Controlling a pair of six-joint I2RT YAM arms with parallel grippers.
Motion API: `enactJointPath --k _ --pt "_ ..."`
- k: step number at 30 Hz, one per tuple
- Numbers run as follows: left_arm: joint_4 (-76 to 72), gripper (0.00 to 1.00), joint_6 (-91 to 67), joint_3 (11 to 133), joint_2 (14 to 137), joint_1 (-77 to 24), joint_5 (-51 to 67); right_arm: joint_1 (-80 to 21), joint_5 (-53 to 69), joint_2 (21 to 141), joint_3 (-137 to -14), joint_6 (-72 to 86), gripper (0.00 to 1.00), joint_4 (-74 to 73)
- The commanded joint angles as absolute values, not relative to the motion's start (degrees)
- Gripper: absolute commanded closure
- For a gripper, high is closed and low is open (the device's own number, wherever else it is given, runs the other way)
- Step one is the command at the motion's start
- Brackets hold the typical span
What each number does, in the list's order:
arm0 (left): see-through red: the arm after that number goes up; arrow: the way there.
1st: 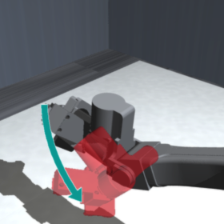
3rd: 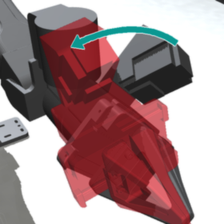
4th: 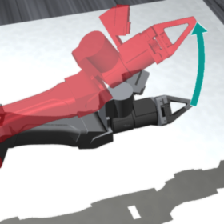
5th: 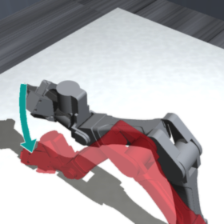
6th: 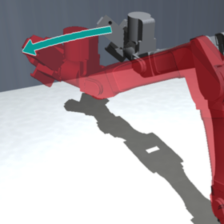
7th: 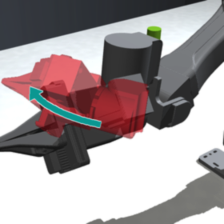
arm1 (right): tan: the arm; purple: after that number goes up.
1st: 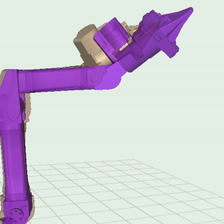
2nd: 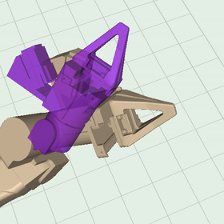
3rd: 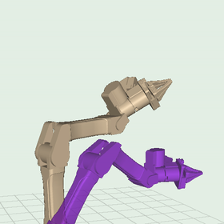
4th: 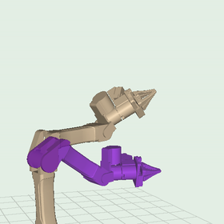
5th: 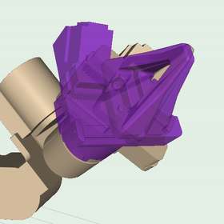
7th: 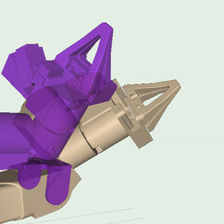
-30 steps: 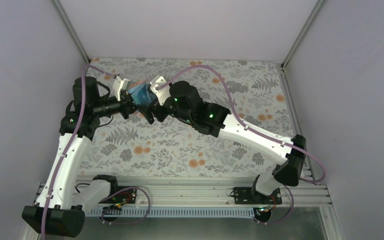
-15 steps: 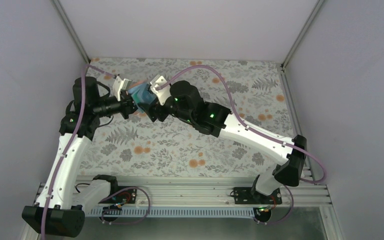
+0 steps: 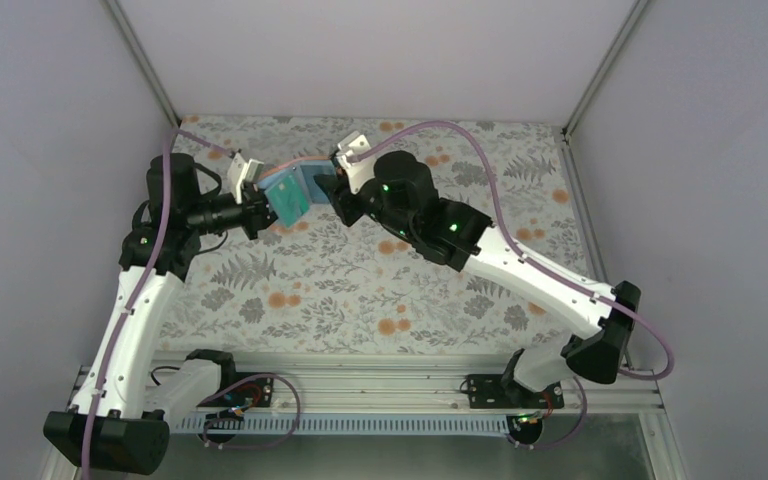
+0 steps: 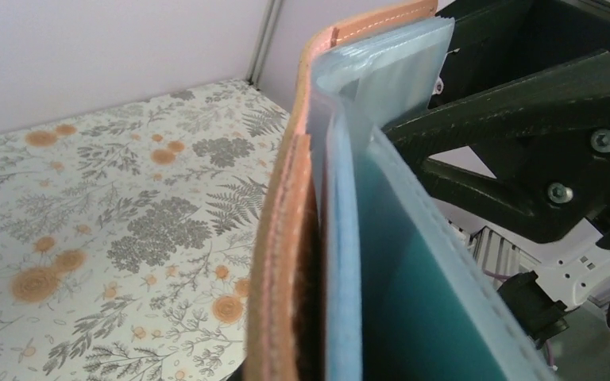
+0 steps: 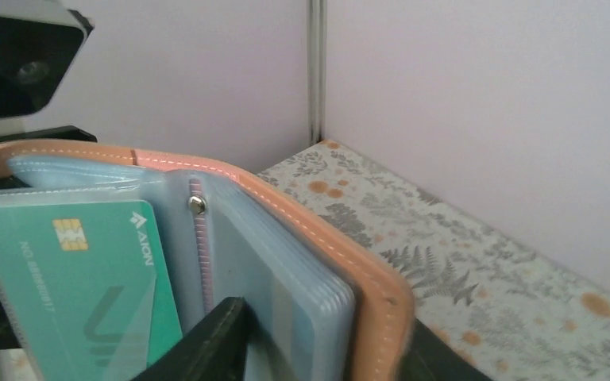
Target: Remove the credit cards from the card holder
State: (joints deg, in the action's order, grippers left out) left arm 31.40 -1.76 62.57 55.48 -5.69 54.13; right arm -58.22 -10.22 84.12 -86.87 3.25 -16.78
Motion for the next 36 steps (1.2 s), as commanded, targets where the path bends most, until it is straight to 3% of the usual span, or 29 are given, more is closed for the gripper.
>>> enactJointPath --k 1,3,7,9,16,19,21,24,26,30,36 --pt "30.1 0.98 -0.1 62.5 54.1 -5.8 56.9 -55.5 -4.3 81.8 -85.5 2.8 0.63 -16.4" --pt "29.6 0.98 -0.7 62.5 54.0 -5.6 58.3 -53.9 2.2 81.5 -85.2 2.3 0.64 -17.4" --pt "28.1 0.98 -1.5 62.5 53.9 -5.3 62.1 -51.7 15.4 81.6 -84.9 0.8 0.51 -19.6" --pt "28.0 0.98 -1.0 62.4 53.8 -5.3 63.9 -50.6 19.9 81.2 -83.4 0.5 0.50 -19.1" --pt "36.2 0.98 11.3 62.6 52.5 -5.3 72.1 -49.6 31.1 76.6 -78.6 -2.4 0.75 -15.7" --pt "36.6 0.98 11.9 63.1 52.6 -5.2 74.8 -49.5 32.3 75.3 -78.0 -3.1 0.95 -16.0" --pt "36.9 0.96 12.4 62.8 52.7 -5.2 74.9 -49.2 33.1 74.5 -78.2 -3.5 0.96 -16.1" --pt "36.5 0.59 12.3 61.9 52.4 -5.1 72.1 -47.6 30.3 73.5 -78.6 -1.7 0.96 -16.6" --pt "35.8 0.46 11.6 60.8 51.8 -5.0 68.8 -46.0 25.7 73.4 -79.2 -0.3 0.96 -18.1" --pt "33.7 0.42 9.3 57.3 50.5 -4.7 63.9 -45.6 14.7 76.2 -82.8 0.7 0.96 -25.0" --pt "31.9 0.32 7.7 55.9 50.0 -4.5 64.4 -45.6 22.3 75.7 -81.7 -1.5 0.96 -24.7"
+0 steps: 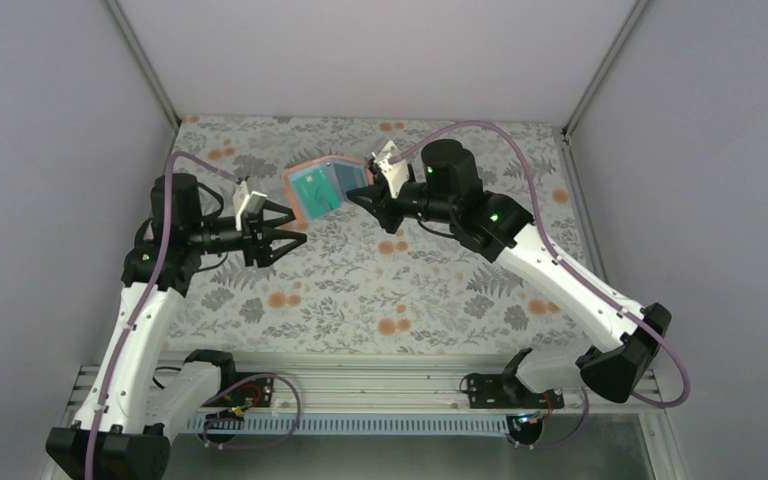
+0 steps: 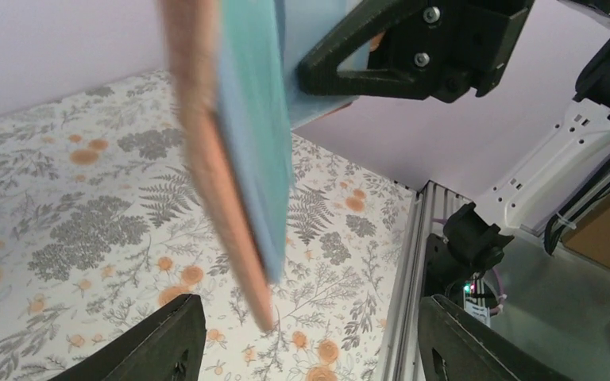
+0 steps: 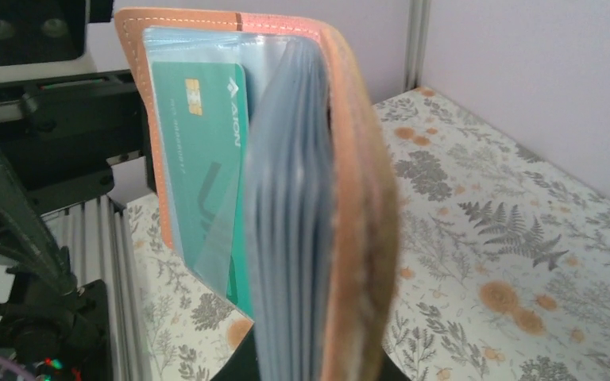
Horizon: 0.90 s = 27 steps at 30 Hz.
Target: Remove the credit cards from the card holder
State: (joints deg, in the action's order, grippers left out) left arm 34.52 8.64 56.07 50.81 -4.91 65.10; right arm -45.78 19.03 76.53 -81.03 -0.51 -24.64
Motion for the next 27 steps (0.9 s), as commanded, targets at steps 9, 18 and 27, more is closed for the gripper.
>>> enactJointPath --k 9,18,27 --pt "30.2 0.28 5.5 55.2 50.4 -4.1 63.4 -45.6 28.8 74.5 -81.2 -5.1 0.96 -25.7" --pt "29.9 0.22 6.5 55.4 50.4 -4.2 67.8 -45.7 31.5 76.3 -82.0 -5.5 0.96 -25.5" --pt "28.4 0.76 3.8 56.9 50.8 -4.1 69.9 -45.9 35.3 77.1 -81.5 -9.2 0.96 -28.1"
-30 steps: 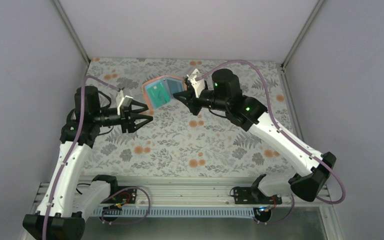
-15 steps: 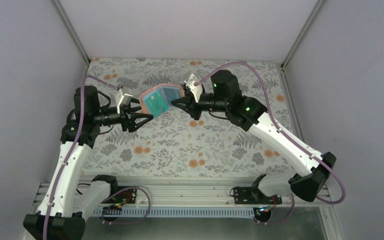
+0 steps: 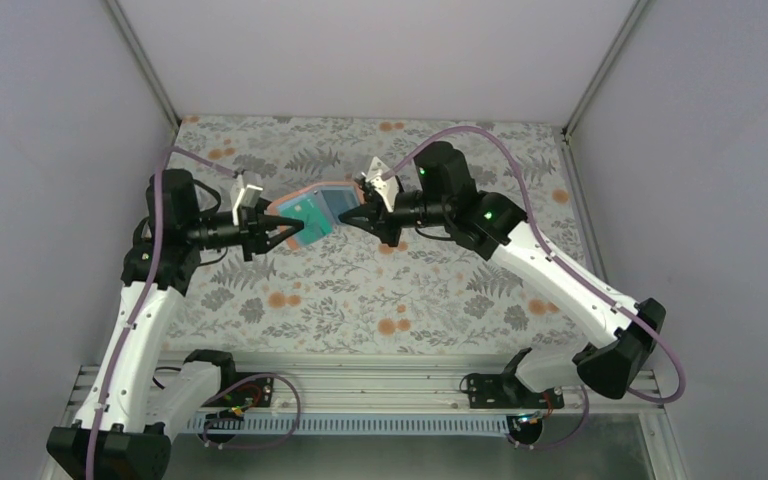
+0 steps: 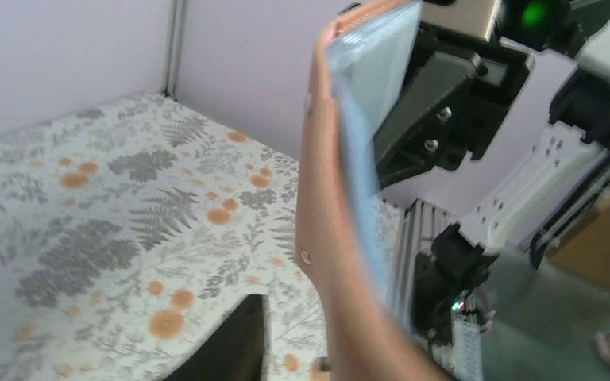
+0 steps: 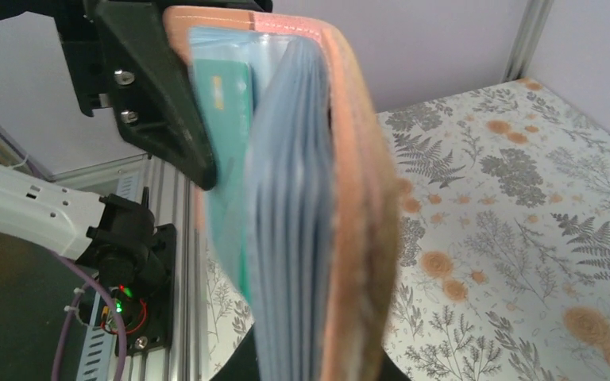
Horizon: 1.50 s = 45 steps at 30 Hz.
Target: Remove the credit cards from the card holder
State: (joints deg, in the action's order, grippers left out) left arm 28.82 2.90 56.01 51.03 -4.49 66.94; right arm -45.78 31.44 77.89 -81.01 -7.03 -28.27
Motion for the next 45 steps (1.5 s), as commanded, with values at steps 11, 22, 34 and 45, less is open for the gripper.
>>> enactJointPath --k 11,22,34,45 --pt "25.5 0.98 -9.9 48.9 47.0 -0.2 53.7 -40.2 25.0 74.2 -83.7 -2.4 0.54 -27.2" --pt "20.5 0.98 -28.4 39.1 40.5 7.3 50.1 -53.6 47.8 87.1 -94.2 -2.5 0.55 -23.9" --pt "6.9 0.97 -19.9 30.2 30.9 7.7 69.3 -47.7 55.2 99.2 -93.0 -1.0 0.61 -26.8" --pt "7.8 0.97 -15.9 32.3 30.1 7.7 70.4 -47.8 54.9 99.1 -88.8 -1.9 0.68 -28.2"
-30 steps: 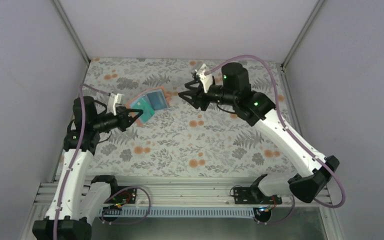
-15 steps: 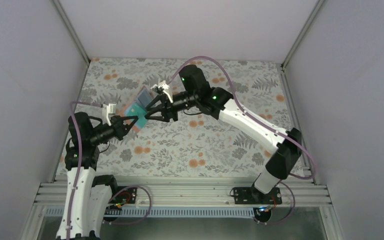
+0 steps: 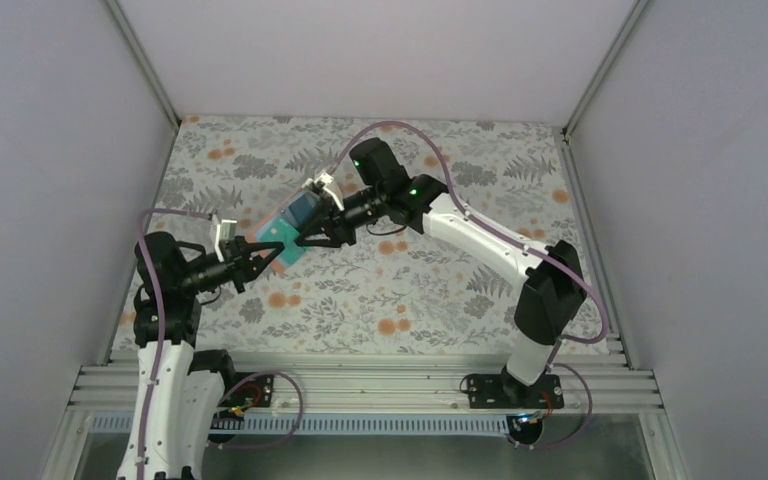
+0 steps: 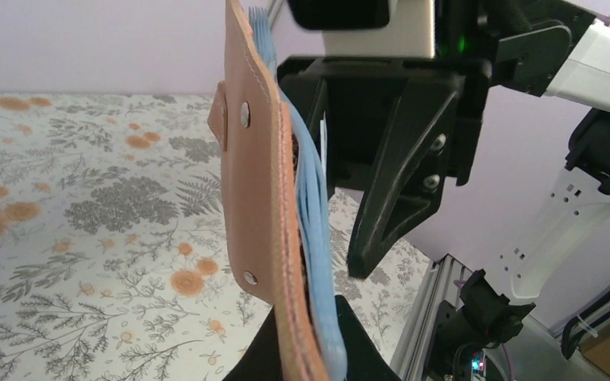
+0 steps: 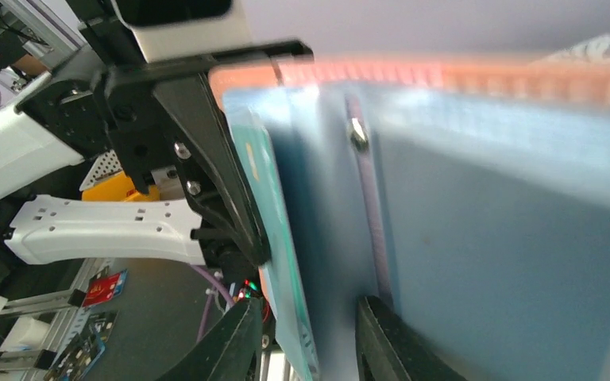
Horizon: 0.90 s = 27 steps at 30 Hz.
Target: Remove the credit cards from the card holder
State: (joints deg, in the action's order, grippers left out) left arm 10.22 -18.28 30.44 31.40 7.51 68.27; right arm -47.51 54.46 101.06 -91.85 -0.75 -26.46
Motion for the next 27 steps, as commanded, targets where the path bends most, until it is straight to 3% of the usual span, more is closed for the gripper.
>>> enactJointPath --k 1,3,7,10,14,15,17,21,27 --pt "8.0 0.98 -15.8 32.5 30.1 7.7 70.6 -47.8 55.6 98.7 -87.9 -1.9 0.72 -27.9" --pt "7.6 0.98 -16.2 32.7 30.0 7.7 71.2 -48.0 56.7 98.1 -87.3 -1.6 0.80 -27.1" --pt "8.0 0.98 -13.8 33.7 30.5 7.7 71.0 -48.6 55.5 99.1 -90.5 -2.8 0.83 -28.4" --pt "7.8 0.98 -14.4 34.4 30.6 7.7 71.5 -48.7 58.2 98.9 -91.0 -2.7 0.95 -26.9" --pt "10.1 0.97 -13.9 34.5 30.1 7.7 71.4 -48.5 56.4 95.9 -88.1 -3.2 0.96 -25.7" --pt "10.4 0.86 -14.0 34.4 29.8 7.7 71.2 -48.3 56.1 95.7 -87.5 -3.3 0.96 -25.7" --pt "10.8 0.81 -14.1 34.1 29.2 7.8 71.4 -48.2 55.9 93.3 -86.9 -3.2 0.96 -25.9" --pt "11.0 0.84 -14.5 33.8 28.7 7.9 72.2 -48.2 56.4 92.2 -87.0 -2.6 0.96 -25.3" --pt "10.7 0.97 -16.0 33.4 28.1 8.0 71.8 -48.2 55.5 92.5 -88.5 -2.9 0.96 -26.5"
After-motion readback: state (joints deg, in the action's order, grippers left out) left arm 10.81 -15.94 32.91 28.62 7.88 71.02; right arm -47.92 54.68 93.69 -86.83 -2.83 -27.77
